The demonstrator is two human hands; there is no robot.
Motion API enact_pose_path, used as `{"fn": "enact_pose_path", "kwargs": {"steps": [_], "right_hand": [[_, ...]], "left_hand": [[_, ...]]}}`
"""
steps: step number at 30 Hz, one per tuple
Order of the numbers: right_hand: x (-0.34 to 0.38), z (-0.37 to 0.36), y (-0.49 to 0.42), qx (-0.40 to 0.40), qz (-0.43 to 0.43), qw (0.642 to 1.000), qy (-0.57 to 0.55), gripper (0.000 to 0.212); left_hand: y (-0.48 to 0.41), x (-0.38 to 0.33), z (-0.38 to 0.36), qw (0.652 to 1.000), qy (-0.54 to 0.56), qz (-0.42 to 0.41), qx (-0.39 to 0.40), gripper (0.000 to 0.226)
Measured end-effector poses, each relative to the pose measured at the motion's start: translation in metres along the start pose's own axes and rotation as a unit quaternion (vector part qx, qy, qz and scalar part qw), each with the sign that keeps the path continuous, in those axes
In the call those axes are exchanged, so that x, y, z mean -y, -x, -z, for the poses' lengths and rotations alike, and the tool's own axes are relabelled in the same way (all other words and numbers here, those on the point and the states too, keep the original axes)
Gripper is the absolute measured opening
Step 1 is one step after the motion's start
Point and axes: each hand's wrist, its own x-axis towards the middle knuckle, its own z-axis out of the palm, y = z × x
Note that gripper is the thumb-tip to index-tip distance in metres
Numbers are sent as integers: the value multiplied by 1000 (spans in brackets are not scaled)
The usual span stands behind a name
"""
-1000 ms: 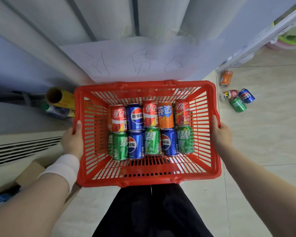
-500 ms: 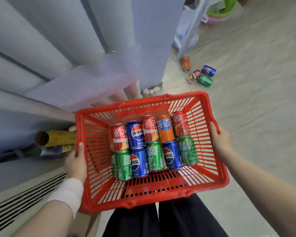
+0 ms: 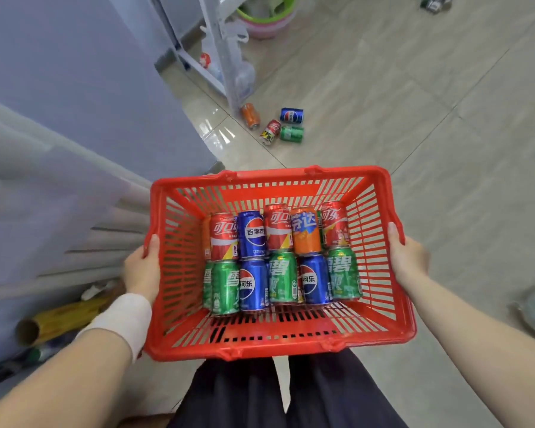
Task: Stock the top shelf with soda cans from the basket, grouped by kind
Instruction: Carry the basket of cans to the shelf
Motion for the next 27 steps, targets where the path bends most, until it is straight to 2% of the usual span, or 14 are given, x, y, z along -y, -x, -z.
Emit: {"fn": "enact_pose_path", "kwargs": {"steps": [13,23,27], "right_hand": [[4,134,-136,-98,-57,994,-6,68],[67,216,-254,-125,-125,982,-62,65],[100,242,-313,-111,-118,985,-60,64]], "left_hand": [[-2,-217,-124,995,40,-52,77,40],[-41,-381,-216,987,38,-25,153,47],[-58,-439,-248,989,34,-27,139,49]]}}
